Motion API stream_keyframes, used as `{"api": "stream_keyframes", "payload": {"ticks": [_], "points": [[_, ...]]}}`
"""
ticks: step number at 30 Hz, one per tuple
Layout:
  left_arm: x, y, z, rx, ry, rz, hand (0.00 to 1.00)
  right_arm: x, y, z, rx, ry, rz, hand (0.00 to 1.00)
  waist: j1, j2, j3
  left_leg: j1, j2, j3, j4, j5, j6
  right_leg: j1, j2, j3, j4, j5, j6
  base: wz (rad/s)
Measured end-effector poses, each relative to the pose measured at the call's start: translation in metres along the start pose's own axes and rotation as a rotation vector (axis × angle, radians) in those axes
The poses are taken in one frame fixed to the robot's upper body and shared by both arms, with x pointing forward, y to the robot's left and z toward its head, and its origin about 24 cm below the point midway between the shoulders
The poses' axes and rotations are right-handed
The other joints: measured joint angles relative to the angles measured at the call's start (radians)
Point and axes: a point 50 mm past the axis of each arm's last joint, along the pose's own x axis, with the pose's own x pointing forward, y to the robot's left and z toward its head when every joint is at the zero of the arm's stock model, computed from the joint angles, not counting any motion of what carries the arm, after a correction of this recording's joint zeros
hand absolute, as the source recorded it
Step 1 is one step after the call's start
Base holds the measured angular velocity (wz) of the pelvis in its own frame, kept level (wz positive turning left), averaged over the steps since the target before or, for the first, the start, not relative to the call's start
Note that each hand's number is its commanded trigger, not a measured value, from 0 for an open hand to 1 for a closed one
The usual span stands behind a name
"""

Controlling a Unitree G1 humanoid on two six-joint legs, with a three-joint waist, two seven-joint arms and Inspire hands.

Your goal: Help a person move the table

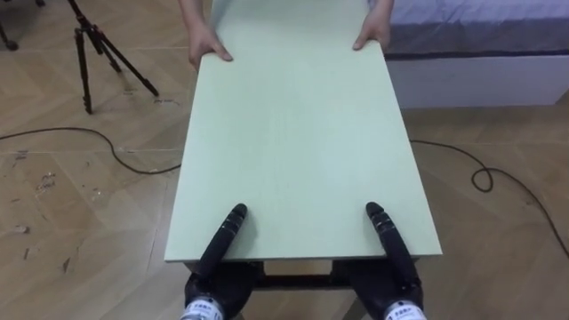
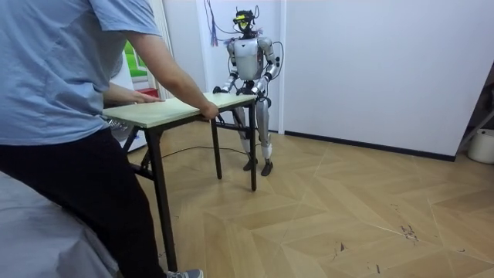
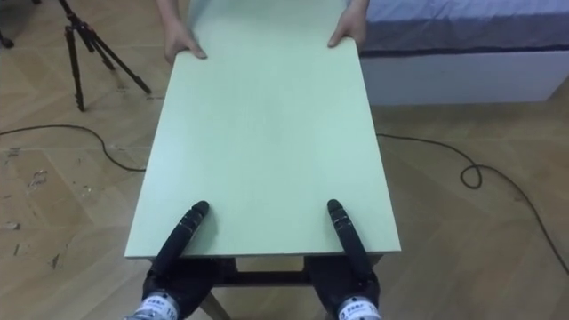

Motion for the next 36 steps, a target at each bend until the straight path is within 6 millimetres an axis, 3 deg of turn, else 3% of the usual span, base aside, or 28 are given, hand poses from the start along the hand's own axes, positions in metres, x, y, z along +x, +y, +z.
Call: {"api": "stream_keyframes", "payload": {"ticks": [15,16,21,27,29,31,33,36], "points": [[-0.004,0.002,-0.004,0.011,-0.007,-0.002,1.00,-0.003,-0.001,0.001,-0.009,0.004,0.000,1.00,-0.001,0.012,0.0042,-0.017,0.009,0.007,0.023,0.000,0.000,-0.018,0.002,0.010,0.018,0.001,-0.001,-0.01],[-0.004,0.002,-0.004,0.012,-0.006,-0.003,1.00,-0.003,-0.001,0.002,-0.008,0.001,0.000,1.00,-0.001,0.013,0.0078,-0.022,0.009,0.003,0.037,0.000,0.000,-0.020,0.001,0.009,0.021,0.001,-0.001,0.00],[-0.005,0.001,-0.005,0.016,-0.017,-0.025,1.00,-0.004,-0.001,0.001,-0.003,-0.007,0.020,1.00,0.002,0.012,0.0100,-0.098,0.024,0.007,0.130,-0.010,-0.009,-0.079,0.006,0.011,0.056,0.003,-0.007,-0.03],[-0.007,0.003,-0.004,0.022,-0.015,-0.036,1.00,-0.006,-0.002,0.001,-0.008,-0.008,0.028,1.00,0.003,0.017,0.0072,-0.239,0.062,0.002,0.356,-0.023,-0.024,-0.132,0.022,-0.013,0.086,0.007,-0.035,-0.05],[-0.012,0.008,-0.006,0.008,-0.022,-0.019,1.00,-0.008,-0.004,-0.001,-0.020,0.002,0.021,1.00,0.011,0.035,0.0046,-0.256,0.117,0.003,0.555,-0.056,-0.062,-0.124,0.032,-0.079,0.087,0.008,-0.045,-0.30],[-0.014,0.011,-0.007,0.004,-0.025,-0.017,1.00,-0.009,-0.006,-0.002,-0.026,0.008,0.018,1.00,0.009,0.040,0.0050,-0.224,0.143,-0.007,0.615,-0.060,-0.068,-0.121,0.038,-0.118,0.090,0.009,-0.048,-0.12],[-0.014,0.009,-0.008,0.005,-0.022,-0.026,1.00,-0.010,-0.005,-0.001,-0.029,0.002,0.028,1.00,-0.003,0.047,0.0066,-0.189,0.157,-0.012,0.595,-0.084,-0.086,-0.141,0.042,-0.136,0.104,0.009,-0.048,0.16],[-0.014,0.006,-0.008,0.003,-0.022,-0.038,1.00,-0.010,-0.002,0.002,-0.038,-0.003,0.042,1.00,-0.009,0.063,0.0114,-0.121,0.167,-0.013,0.470,-0.160,-0.095,-0.175,0.044,-0.170,0.131,0.015,-0.047,0.00]]}}
